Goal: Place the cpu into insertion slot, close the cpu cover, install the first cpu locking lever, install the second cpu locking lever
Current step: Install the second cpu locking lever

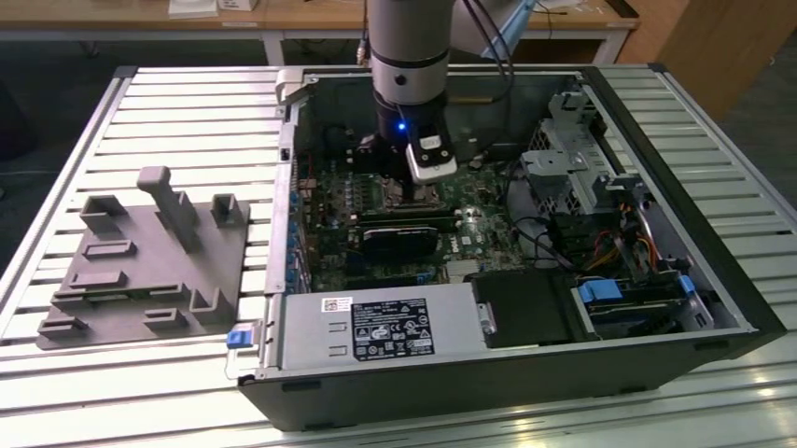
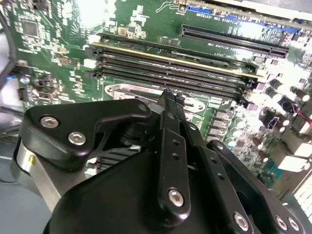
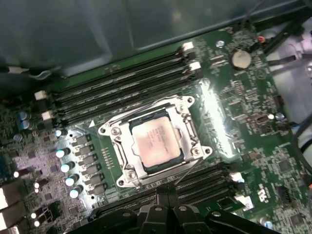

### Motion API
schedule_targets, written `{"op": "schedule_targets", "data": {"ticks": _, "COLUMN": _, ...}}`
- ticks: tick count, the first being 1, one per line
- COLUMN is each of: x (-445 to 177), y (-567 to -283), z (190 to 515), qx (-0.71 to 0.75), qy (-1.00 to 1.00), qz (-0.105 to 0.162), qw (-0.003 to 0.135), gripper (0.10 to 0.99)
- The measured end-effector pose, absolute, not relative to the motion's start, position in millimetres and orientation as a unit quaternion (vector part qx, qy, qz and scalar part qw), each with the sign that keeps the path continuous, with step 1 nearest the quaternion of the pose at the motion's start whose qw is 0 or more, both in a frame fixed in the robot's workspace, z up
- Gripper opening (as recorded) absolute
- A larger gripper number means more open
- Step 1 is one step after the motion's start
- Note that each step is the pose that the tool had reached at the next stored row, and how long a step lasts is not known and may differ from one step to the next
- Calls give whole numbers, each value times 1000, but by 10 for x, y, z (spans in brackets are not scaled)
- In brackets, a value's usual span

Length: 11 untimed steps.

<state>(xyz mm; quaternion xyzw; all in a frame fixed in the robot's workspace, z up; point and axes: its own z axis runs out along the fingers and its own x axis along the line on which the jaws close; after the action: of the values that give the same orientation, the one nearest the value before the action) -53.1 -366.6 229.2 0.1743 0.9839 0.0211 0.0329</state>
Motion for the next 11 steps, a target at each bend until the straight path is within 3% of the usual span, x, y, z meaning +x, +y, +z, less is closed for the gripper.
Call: {"op": "schedule_targets", "data": {"ticks": 11, "x": -628, "y": -3724, "z": 2191, "qx": 144, "qy": 989, "qz": 30, "qw": 31, "gripper": 106}}
